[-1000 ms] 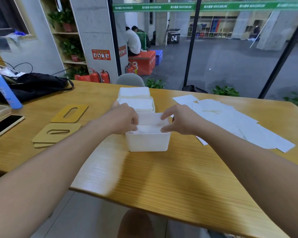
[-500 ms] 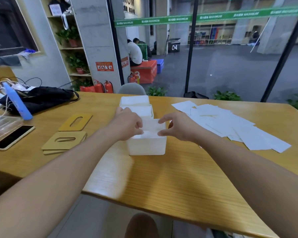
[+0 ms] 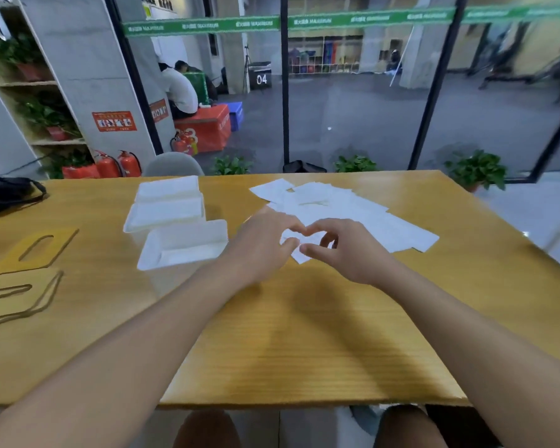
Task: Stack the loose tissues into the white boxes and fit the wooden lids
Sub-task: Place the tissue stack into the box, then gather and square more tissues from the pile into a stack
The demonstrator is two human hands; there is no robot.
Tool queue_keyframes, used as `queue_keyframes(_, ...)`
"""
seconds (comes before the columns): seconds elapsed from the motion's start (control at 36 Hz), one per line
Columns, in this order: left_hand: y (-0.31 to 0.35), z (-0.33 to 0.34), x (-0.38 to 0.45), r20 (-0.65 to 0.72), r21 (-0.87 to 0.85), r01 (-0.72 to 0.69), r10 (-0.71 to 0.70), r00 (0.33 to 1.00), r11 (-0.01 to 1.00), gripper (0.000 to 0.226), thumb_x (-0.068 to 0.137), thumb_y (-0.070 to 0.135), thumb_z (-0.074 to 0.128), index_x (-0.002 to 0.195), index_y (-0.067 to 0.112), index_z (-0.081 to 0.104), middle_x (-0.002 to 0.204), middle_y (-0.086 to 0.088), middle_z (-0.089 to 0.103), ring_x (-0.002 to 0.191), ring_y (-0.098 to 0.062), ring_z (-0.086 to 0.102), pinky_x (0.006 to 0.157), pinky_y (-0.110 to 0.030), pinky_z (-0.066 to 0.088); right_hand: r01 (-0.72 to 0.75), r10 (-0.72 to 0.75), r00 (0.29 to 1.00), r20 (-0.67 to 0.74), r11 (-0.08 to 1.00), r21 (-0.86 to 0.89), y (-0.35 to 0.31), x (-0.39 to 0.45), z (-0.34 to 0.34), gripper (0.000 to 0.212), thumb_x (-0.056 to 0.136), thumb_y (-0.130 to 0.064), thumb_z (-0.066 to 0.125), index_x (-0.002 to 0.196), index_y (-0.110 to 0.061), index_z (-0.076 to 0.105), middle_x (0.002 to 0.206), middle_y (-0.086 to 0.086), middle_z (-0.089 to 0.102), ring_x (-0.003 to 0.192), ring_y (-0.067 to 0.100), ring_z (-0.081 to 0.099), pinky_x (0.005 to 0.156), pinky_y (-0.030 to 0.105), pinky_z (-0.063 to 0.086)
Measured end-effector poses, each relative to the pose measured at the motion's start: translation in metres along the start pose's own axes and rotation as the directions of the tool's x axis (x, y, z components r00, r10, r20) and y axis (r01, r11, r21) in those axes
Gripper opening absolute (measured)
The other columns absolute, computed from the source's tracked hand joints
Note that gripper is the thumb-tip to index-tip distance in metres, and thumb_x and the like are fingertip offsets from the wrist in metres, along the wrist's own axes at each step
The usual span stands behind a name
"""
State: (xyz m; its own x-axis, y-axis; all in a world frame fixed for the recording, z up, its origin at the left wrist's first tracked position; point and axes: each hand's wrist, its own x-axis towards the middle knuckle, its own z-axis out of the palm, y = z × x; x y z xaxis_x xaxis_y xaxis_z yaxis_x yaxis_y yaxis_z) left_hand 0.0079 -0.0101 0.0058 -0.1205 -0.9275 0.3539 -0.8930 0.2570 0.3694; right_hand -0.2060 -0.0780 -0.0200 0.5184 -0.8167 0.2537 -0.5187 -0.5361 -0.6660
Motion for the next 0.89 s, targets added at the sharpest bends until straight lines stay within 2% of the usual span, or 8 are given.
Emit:
queue_keyframes(0.14, 0.009, 0.060, 0.011, 0.152, 0.014, 0.099, -0.100, 0.983, 0.995, 0.033, 0.106, 0.045, 0.066, 0.139, 0.042, 0.067, 0.139, 0.007, 0.060, 0.123, -0.015, 0.060, 0.102, -0.037, 0.049, -0.073, 0.072, 0.997, -0.034, 0.996, -0.047, 0.051, -0.025, -0.016, 0.030, 0.098, -0.045, 0.078, 0.122, -0.027, 0.078, 0.109, -0.026, 0.069, 0.097, -0.005, 0.063, 0.085, 0.019, 0.046)
queue_keyframes(0.22, 0.004, 0.085, 0.015, 0.144, 0.032, 0.099, -0.103, 0.984, 0.995, 0.035, 0.107, 0.045, 0.065, 0.142, 0.037, 0.067, 0.140, 0.007, 0.062, 0.136, -0.014, 0.051, 0.100, -0.032, 0.042, -0.121, 0.115, 0.991, -0.070, 0.989, -0.083, 0.075, -0.029, -0.019, 0.026, 0.097, -0.041, 0.080, 0.120, -0.029, 0.078, 0.099, -0.030, 0.065, 0.096, -0.011, 0.061, 0.080, 0.008, 0.042)
queue_keyframes(0.31, -0.005, 0.097, 0.022, 0.150, 0.023, 0.102, -0.105, 0.983, 0.994, 0.033, 0.107, 0.043, 0.065, 0.139, 0.033, 0.069, 0.139, 0.010, 0.066, 0.137, -0.012, 0.047, 0.104, -0.032, 0.042, -0.126, 0.114, 0.989, -0.099, 0.985, -0.117, 0.090, -0.023, -0.018, 0.023, 0.096, -0.041, 0.082, 0.116, -0.033, 0.077, 0.095, -0.031, 0.064, 0.096, -0.010, 0.061, 0.078, 0.008, 0.041)
queue_keyframes(0.44, -0.018, 0.107, 0.033, 0.134, -0.006, 0.093, -0.091, 0.987, 0.996, 0.024, 0.106, 0.037, 0.066, 0.128, 0.030, 0.075, 0.126, 0.013, 0.071, 0.126, -0.013, 0.053, 0.099, -0.037, 0.049, -0.128, 0.111, 0.988, -0.110, 0.978, -0.164, 0.096, 0.001, -0.006, 0.022, 0.094, -0.037, 0.082, 0.115, -0.031, 0.077, 0.107, -0.020, 0.071, 0.092, 0.000, 0.064, 0.088, 0.030, 0.054)
queue_keyframes(0.53, -0.023, 0.112, 0.040, 0.111, -0.024, 0.102, -0.099, 0.989, 0.995, 0.020, 0.107, 0.037, 0.066, 0.124, 0.031, 0.075, 0.120, 0.014, 0.071, 0.120, -0.012, 0.055, 0.094, -0.037, 0.051, -0.123, 0.100, 0.987, -0.123, 0.972, -0.201, 0.095, 0.016, 0.003, 0.021, 0.095, -0.032, 0.081, 0.114, -0.025, 0.078, 0.106, -0.014, 0.070, 0.090, 0.009, 0.062, 0.088, 0.036, 0.054)
queue_keyframes(0.64, -0.029, 0.120, 0.039, 0.083, -0.059, 0.092, -0.087, 0.993, 0.994, 0.020, 0.107, 0.038, 0.066, 0.123, 0.032, 0.075, 0.120, 0.018, 0.069, 0.118, -0.010, 0.054, 0.095, -0.038, 0.053, -0.127, 0.088, 0.983, -0.162, 0.961, -0.248, 0.095, 0.036, 0.013, 0.018, 0.098, -0.032, 0.077, 0.112, -0.021, 0.080, 0.101, -0.007, 0.067, 0.094, 0.016, 0.062, 0.088, 0.039, 0.051)
queue_keyframes(0.72, -0.036, 0.126, 0.035, 0.071, -0.105, 0.071, -0.063, 0.995, 0.992, 0.022, 0.105, 0.039, 0.069, 0.125, 0.031, 0.077, 0.122, 0.021, 0.069, 0.120, -0.007, 0.052, 0.101, -0.032, 0.049, -0.094, 0.048, 0.984, -0.171, 0.958, -0.272, 0.097, 0.048, 0.017, 0.015, 0.098, -0.031, 0.075, 0.106, -0.019, 0.080, 0.096, -0.005, 0.065, 0.092, 0.020, 0.061, 0.088, 0.041, 0.049)
queue_keyframes(0.89, -0.047, 0.125, 0.031, 0.099, -0.201, 0.069, -0.050, 0.994, 0.977, 0.027, 0.104, 0.040, 0.073, 0.130, 0.034, 0.075, 0.130, 0.027, 0.068, 0.126, -0.001, 0.048, 0.105, -0.012, 0.037, -0.042, -0.009, 0.990, -0.144, 0.935, -0.351, 0.096, 0.065, 0.029, 0.015, 0.096, -0.025, 0.074, 0.086, -0.014, 0.074, 0.088, -0.001, 0.065, 0.086, 0.025, 0.059, 0.083, 0.046, 0.048)
